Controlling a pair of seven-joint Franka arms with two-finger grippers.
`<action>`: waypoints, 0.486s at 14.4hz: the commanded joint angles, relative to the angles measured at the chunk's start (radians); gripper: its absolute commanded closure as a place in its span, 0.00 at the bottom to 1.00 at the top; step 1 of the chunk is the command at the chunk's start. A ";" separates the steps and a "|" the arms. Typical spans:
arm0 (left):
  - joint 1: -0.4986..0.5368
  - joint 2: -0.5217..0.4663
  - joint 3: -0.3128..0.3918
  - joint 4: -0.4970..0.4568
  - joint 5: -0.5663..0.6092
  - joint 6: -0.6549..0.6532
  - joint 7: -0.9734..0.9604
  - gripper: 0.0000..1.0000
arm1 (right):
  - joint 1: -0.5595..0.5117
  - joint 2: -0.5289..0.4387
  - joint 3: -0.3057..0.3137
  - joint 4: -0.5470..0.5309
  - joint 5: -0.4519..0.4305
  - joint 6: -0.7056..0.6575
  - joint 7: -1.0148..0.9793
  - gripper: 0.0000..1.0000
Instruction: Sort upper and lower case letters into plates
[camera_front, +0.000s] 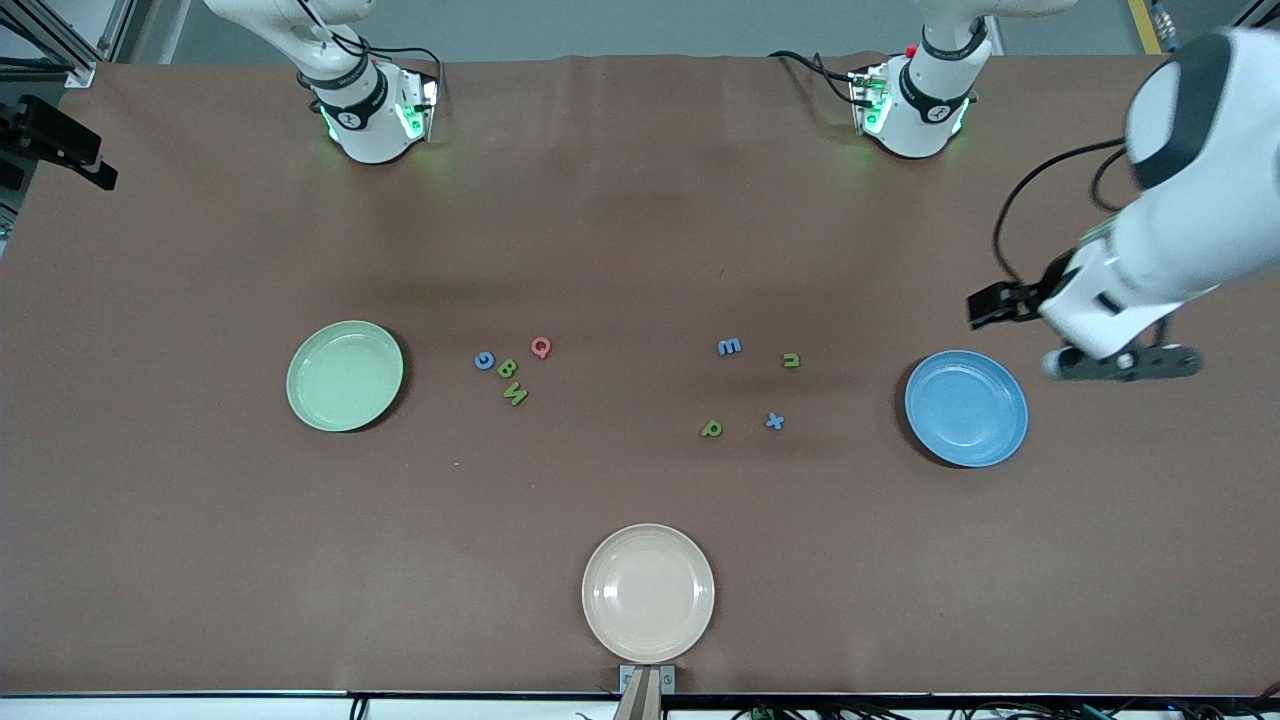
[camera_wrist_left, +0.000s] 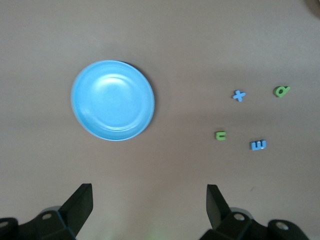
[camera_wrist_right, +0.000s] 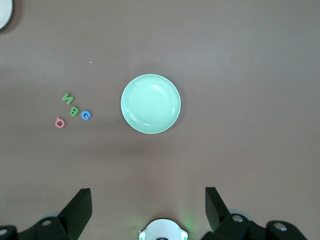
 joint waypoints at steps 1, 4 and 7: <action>-0.023 0.086 -0.032 0.022 -0.014 0.061 -0.116 0.00 | 0.025 -0.004 -0.003 -0.002 -0.025 -0.001 0.000 0.00; -0.095 0.160 -0.034 0.004 -0.004 0.193 -0.280 0.00 | 0.026 -0.003 -0.004 -0.002 -0.023 -0.008 0.011 0.00; -0.160 0.230 -0.031 -0.009 0.002 0.299 -0.380 0.00 | 0.029 0.032 -0.004 -0.005 -0.013 -0.005 0.014 0.00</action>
